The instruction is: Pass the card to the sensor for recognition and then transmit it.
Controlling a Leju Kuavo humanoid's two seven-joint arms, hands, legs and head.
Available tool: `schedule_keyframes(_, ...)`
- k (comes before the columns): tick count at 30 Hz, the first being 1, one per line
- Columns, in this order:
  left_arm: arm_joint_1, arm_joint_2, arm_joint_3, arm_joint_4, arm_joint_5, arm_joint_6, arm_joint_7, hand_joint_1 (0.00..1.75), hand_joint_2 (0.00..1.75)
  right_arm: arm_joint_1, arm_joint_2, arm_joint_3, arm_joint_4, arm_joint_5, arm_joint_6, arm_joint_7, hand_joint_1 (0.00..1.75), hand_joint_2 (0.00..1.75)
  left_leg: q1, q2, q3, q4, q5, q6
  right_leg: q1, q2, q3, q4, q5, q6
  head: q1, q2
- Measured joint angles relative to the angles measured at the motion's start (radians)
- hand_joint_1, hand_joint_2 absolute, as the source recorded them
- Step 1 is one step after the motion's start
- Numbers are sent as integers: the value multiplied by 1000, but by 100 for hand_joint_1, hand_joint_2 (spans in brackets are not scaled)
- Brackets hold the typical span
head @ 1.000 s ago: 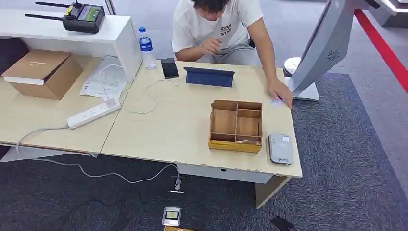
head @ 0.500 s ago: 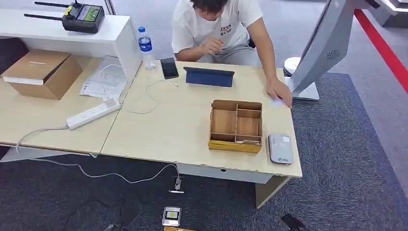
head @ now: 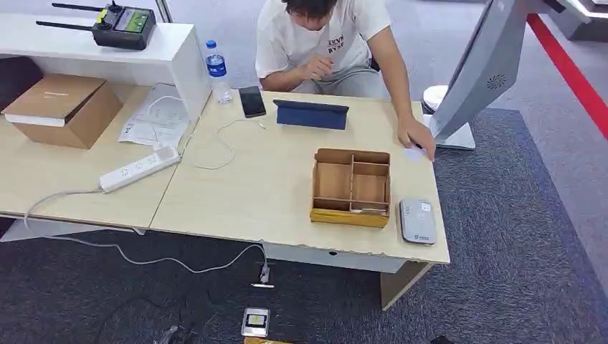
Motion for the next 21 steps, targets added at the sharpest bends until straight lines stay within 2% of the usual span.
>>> schedule_keyframes(10, -6, 0, -18, 0, -22, -31, 30, 0, 0, 16, -9, -7, 1, -6, -2, -1, 0, 0, 0, 0, 0, 0, 0, 0, 0, 0, 0, 0, 0, 0, 0, 0)
schedule_keyframes(21, -12, 0, -29, -2, 43, -33, 23, 0, 0, 20, -27, -16, 4, 2, 8, -12, 0, 0, 0, 0, 0, 0, 0, 0, 0, 0, 0, 0, 0, 0, 0, 0)
